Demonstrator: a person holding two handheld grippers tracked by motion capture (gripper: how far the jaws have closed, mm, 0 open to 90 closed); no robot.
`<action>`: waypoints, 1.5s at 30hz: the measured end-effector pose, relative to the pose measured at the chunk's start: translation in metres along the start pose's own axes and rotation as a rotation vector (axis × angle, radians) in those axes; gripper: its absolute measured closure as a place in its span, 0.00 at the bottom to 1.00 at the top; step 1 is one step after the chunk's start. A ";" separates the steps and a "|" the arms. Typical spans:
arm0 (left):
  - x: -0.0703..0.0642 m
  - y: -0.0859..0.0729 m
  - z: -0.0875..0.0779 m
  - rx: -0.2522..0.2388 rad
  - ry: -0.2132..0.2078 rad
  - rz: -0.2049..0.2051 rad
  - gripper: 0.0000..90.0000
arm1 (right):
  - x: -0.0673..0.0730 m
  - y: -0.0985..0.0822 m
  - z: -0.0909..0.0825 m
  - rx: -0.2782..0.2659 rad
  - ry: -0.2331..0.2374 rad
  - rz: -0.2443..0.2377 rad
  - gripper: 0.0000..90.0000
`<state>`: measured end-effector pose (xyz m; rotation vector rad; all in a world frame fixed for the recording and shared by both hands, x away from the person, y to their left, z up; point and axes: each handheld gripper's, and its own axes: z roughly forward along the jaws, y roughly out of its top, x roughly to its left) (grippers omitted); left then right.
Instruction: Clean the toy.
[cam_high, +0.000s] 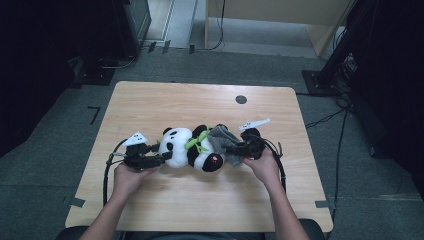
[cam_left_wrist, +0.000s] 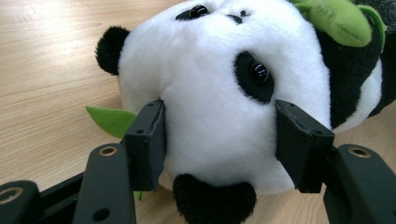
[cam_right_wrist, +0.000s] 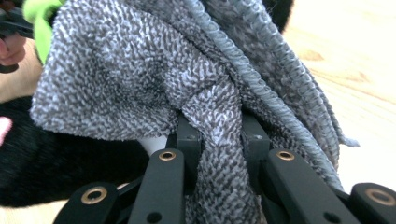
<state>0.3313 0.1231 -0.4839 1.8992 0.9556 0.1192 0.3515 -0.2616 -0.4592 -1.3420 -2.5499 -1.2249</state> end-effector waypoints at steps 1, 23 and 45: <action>0.000 0.000 0.000 -0.001 0.000 -0.001 0.45 | -0.001 -0.001 0.001 0.004 -0.001 0.006 0.85; 0.001 0.001 0.001 -0.004 0.009 0.006 0.44 | -0.025 0.002 -0.051 -0.203 -0.155 0.119 0.87; 0.001 0.000 0.002 -0.022 0.005 0.027 0.41 | 0.112 0.093 0.000 -0.080 0.049 -0.237 0.87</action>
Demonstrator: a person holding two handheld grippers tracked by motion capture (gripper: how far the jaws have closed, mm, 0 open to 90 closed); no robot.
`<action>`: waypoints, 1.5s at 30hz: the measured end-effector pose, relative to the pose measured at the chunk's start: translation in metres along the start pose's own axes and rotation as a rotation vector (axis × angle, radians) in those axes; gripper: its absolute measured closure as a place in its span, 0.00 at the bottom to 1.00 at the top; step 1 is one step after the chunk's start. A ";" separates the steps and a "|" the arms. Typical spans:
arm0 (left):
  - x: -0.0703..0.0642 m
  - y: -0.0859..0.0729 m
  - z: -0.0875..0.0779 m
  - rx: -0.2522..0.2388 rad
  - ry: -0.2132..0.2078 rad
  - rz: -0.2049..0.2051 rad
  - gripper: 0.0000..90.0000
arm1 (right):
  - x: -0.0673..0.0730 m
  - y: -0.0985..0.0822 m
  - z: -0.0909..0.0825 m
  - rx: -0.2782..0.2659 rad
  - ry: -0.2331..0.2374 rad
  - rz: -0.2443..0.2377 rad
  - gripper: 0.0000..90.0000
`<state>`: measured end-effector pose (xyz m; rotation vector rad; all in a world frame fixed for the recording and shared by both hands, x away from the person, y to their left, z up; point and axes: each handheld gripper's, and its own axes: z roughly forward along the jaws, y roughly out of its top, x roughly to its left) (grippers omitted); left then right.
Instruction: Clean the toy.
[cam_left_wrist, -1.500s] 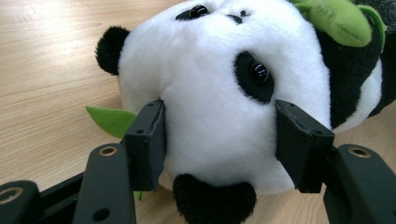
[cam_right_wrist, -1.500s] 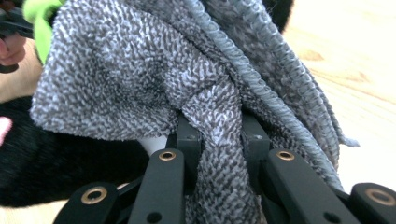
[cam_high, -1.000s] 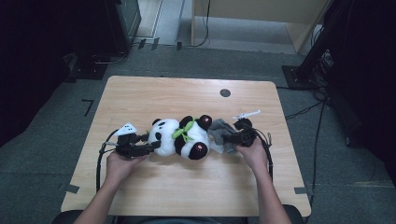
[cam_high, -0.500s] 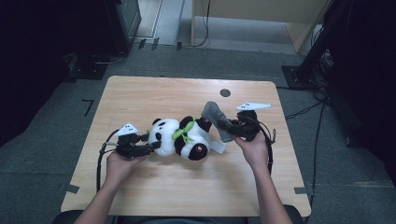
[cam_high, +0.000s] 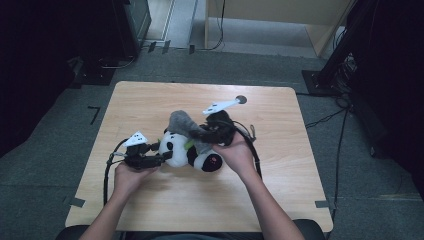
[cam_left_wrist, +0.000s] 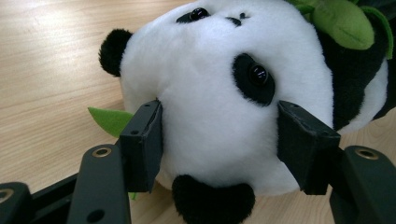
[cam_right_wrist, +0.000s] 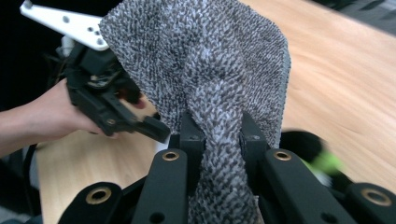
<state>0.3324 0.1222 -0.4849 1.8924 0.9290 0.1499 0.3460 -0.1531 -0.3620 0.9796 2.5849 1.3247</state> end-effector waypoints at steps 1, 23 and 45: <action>0.000 0.000 0.000 -0.001 -0.001 -0.002 0.41 | 0.003 0.004 0.008 0.023 0.008 -0.008 0.87; -0.004 0.003 -0.001 0.008 -0.035 0.035 0.22 | -0.006 0.020 0.082 0.256 0.044 0.024 0.88; -0.004 -0.010 0.022 -0.131 0.057 0.047 0.39 | -0.006 0.036 0.083 0.228 0.025 0.073 0.88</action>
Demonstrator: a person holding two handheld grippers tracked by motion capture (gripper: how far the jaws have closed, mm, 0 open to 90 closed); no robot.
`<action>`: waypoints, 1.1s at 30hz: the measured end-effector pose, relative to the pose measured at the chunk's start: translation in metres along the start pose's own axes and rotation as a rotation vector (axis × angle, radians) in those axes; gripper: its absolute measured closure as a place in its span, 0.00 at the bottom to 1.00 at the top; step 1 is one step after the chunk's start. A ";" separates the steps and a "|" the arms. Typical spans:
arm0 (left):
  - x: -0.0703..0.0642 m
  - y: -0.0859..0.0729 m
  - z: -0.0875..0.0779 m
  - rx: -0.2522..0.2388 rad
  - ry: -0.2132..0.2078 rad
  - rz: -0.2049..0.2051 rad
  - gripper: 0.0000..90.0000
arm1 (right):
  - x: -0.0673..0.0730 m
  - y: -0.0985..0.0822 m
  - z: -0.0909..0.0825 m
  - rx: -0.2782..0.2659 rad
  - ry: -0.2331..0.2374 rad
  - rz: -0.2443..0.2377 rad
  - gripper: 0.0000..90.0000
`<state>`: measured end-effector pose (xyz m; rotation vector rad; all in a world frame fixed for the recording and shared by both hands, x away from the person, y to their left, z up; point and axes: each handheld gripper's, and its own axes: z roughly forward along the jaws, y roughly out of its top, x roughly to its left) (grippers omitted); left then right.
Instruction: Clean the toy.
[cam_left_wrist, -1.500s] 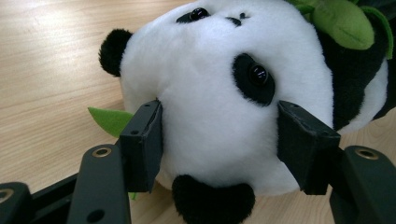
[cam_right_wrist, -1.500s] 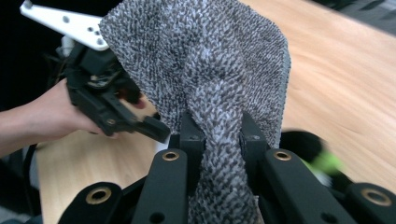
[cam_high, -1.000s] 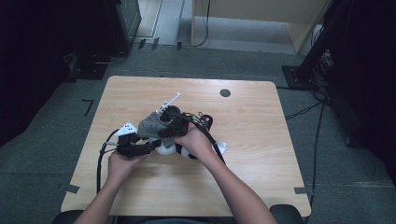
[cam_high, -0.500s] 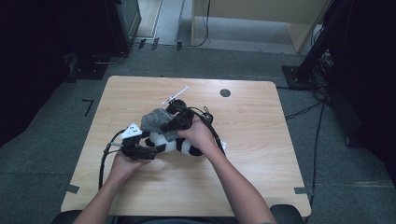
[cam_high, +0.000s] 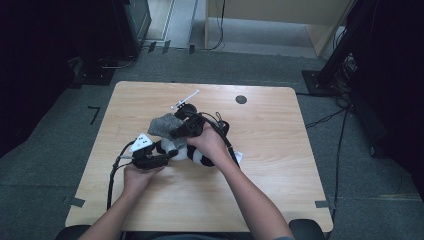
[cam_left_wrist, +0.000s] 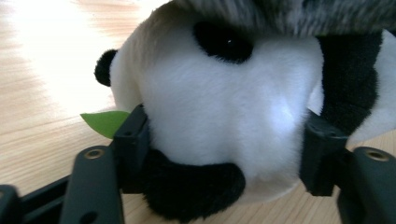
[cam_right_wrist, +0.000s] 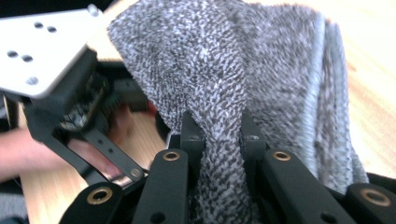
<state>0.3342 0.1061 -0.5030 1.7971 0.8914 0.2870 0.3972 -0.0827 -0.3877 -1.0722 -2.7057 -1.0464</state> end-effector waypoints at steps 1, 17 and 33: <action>-0.002 0.002 -0.001 0.004 0.009 0.005 0.40 | 0.003 0.002 0.000 -0.008 0.019 0.004 0.88; -0.006 0.007 -0.003 0.034 0.039 -0.030 0.47 | 0.004 0.004 0.011 0.053 -0.141 -0.068 0.88; -0.004 0.010 -0.002 0.048 0.022 -0.045 0.46 | -0.052 -0.005 -0.016 0.003 -0.248 0.099 0.88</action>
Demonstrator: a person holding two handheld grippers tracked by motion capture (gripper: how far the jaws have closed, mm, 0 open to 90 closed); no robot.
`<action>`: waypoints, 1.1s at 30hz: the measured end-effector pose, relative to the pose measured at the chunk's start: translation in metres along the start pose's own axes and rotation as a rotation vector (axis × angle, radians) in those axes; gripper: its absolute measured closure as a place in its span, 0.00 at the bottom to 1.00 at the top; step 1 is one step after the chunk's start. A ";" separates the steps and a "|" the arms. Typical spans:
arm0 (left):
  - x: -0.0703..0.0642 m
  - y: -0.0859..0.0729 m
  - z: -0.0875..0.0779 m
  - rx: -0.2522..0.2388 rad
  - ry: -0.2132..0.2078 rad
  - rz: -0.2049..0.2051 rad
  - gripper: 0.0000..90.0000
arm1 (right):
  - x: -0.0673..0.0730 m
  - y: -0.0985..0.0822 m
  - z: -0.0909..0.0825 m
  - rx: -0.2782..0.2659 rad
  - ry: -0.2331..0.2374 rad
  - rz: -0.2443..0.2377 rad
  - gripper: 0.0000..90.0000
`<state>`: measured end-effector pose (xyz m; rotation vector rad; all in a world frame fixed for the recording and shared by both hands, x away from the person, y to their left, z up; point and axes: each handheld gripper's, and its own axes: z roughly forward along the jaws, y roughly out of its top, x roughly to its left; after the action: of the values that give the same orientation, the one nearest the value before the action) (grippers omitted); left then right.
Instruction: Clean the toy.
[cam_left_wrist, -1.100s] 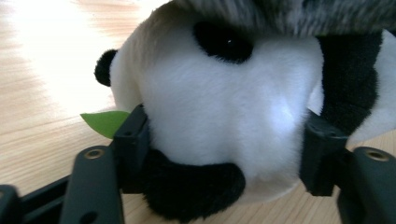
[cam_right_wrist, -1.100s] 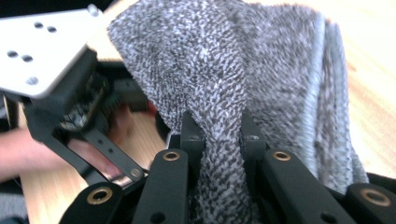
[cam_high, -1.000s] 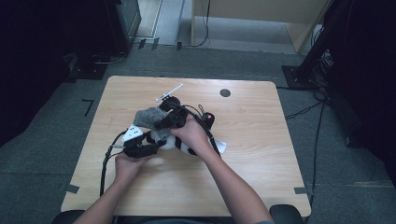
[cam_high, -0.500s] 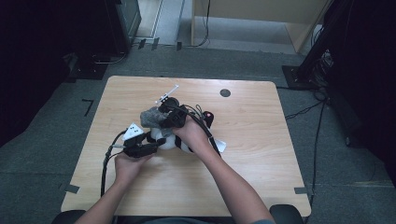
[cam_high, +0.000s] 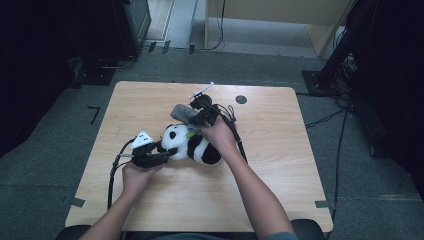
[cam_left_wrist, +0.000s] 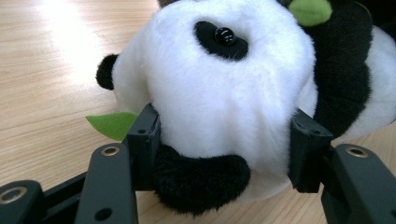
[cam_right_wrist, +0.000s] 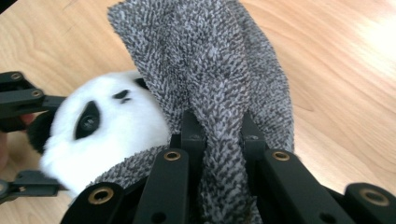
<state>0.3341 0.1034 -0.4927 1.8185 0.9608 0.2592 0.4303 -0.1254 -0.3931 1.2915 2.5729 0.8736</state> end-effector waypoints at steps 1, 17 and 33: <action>0.000 0.000 0.000 0.001 0.000 -0.001 0.46 | -0.001 0.000 -0.002 -0.009 0.007 0.006 0.88; -0.006 0.007 -0.002 0.008 0.020 0.004 0.45 | 0.055 0.006 -0.014 -0.046 0.136 -0.076 0.88; -0.009 0.008 -0.002 0.034 0.027 -0.014 0.47 | 0.065 -0.010 0.001 -0.004 0.057 -0.155 0.89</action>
<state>0.3312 0.0969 -0.4831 1.8422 1.0023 0.2612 0.3836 -0.0796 -0.3904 1.0633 2.6699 0.8983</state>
